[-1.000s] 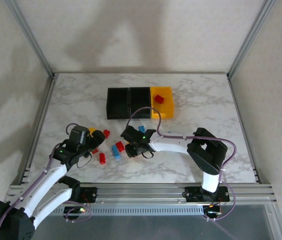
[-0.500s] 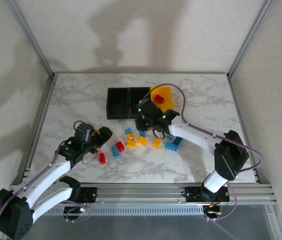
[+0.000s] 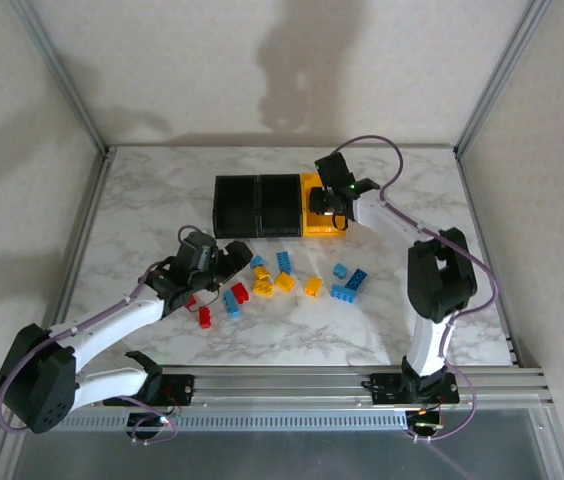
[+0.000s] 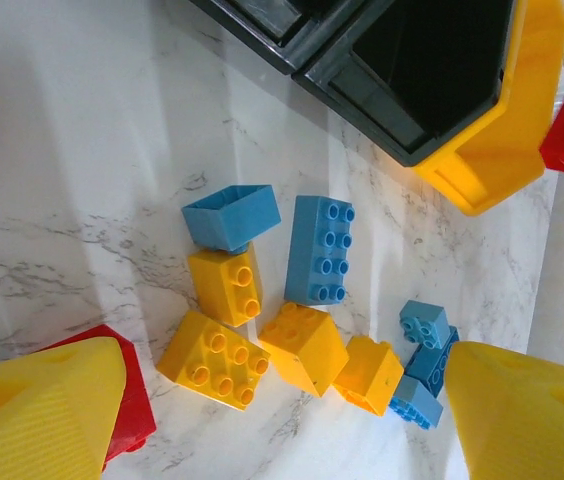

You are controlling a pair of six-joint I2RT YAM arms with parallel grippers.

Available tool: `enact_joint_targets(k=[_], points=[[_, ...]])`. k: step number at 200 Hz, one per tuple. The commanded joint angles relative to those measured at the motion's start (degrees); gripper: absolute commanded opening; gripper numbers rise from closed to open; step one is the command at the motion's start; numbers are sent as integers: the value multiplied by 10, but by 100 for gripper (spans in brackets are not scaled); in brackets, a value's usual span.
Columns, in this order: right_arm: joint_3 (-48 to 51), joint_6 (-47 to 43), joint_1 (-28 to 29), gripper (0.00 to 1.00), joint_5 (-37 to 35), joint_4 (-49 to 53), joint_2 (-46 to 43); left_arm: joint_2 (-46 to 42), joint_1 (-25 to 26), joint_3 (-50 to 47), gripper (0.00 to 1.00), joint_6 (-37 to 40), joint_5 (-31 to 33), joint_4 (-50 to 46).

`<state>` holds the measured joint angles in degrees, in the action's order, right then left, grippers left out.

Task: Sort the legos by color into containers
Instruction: Place the lego in the container.

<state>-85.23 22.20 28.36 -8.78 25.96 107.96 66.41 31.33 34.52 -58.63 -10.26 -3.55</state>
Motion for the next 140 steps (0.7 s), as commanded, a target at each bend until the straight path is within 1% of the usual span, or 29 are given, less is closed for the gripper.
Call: enact_joint_targets(k=[1, 26, 69, 117, 140], points=[[-38, -9, -7, 38, 12, -5, 37, 6, 7, 13, 83, -4, 16, 15], [-58, -9, -14, 38, 24, -5, 73, 7, 10, 13, 83, -6, 19, 17], [-69, -6, -15, 40, 34, -12, 105, 7, 11, 10, 83, -7, 27, 8], [-73, -2, -16, 46, 37, -16, 110, 7, 10, 14, 83, -6, 29, 1], [-73, -2, -17, 46, 35, -15, 101, 7, 11, 17, 83, -5, 29, -1]])
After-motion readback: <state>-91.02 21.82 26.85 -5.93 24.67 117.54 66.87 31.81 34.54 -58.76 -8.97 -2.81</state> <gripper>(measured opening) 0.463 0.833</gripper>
